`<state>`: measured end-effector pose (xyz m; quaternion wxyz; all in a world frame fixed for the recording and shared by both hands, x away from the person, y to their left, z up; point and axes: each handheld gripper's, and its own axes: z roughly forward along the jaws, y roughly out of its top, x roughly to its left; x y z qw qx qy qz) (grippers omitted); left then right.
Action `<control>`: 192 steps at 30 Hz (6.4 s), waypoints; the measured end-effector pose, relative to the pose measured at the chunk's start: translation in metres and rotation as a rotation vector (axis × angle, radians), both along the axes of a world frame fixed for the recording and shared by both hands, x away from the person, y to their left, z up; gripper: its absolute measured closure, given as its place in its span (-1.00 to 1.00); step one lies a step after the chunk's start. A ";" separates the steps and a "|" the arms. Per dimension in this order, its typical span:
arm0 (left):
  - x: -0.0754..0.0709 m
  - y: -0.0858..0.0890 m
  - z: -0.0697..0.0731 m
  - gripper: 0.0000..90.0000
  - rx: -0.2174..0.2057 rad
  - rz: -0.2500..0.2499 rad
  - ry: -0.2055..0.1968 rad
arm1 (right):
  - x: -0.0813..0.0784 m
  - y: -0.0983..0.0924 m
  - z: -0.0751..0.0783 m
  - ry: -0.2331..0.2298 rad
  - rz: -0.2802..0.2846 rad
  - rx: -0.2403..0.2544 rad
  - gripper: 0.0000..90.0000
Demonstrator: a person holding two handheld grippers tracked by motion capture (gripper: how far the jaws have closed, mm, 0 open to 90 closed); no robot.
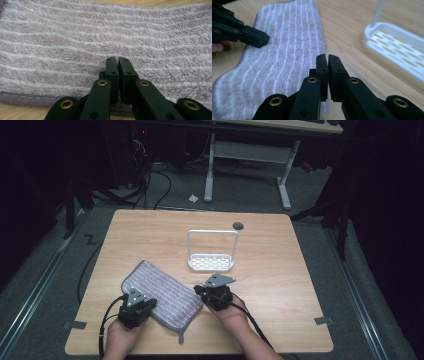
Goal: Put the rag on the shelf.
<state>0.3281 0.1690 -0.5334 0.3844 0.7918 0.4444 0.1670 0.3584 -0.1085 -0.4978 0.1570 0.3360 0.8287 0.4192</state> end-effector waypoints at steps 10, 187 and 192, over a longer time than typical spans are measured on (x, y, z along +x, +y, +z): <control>-0.009 -0.022 0.000 0.90 -0.016 -0.073 0.010 | -0.027 -0.004 -0.029 0.073 0.044 -0.079 0.97; 0.015 -0.116 0.168 0.80 -0.335 -0.153 -0.457 | -0.040 -0.081 0.134 -0.457 -0.267 0.223 0.86; 0.022 -0.118 0.185 0.80 -0.331 -0.165 -0.493 | -0.035 -0.083 0.151 -0.480 -0.275 0.245 0.86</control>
